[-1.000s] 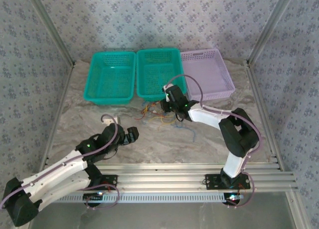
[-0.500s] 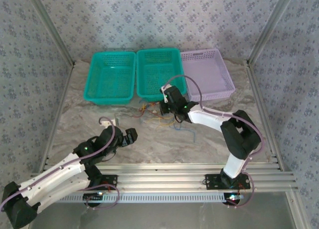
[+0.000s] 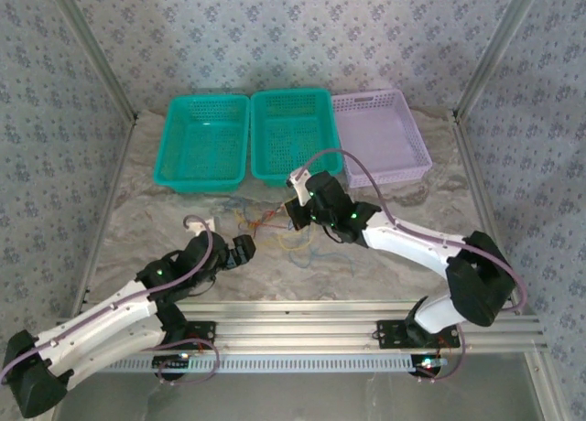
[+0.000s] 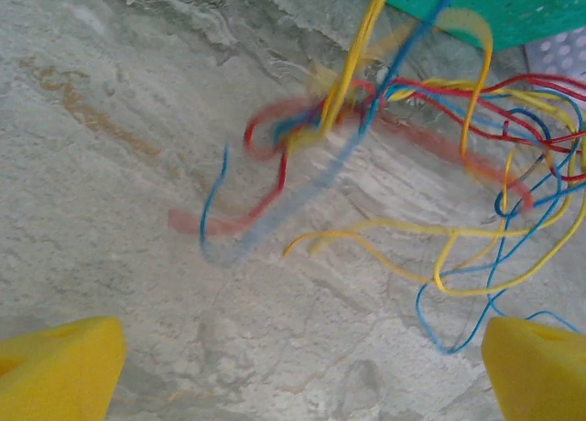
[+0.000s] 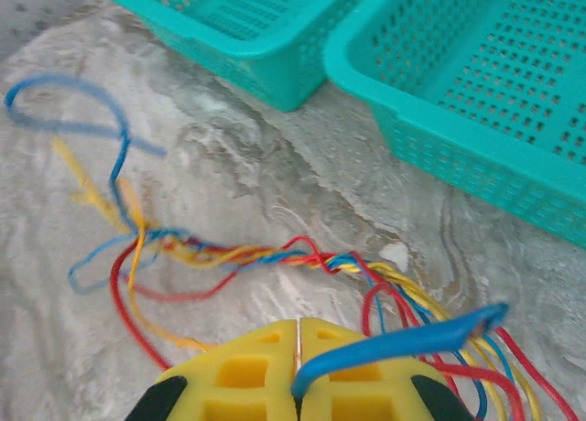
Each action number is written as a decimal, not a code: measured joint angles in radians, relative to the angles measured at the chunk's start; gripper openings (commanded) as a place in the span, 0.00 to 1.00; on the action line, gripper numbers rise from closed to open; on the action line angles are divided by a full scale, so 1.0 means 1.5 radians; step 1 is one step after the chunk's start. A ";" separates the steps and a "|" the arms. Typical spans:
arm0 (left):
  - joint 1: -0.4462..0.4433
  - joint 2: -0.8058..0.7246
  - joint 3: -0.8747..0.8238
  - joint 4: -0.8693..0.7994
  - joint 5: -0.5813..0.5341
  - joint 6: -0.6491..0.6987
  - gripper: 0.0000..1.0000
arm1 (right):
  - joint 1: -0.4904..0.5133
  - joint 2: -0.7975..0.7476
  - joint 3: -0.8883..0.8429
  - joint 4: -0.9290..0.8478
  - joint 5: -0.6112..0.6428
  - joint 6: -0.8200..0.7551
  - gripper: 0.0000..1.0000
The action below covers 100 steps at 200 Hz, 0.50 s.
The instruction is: Untangle the cables
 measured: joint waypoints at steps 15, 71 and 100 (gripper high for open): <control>-0.003 0.015 0.011 0.012 0.002 -0.005 1.00 | 0.000 -0.022 -0.006 -0.001 -0.023 -0.007 0.00; -0.027 0.086 0.067 0.068 0.012 -0.034 1.00 | 0.000 -0.048 -0.012 -0.004 -0.057 -0.028 0.00; -0.050 0.144 0.103 0.076 0.012 -0.034 0.99 | 0.000 -0.048 -0.017 -0.003 -0.058 -0.031 0.00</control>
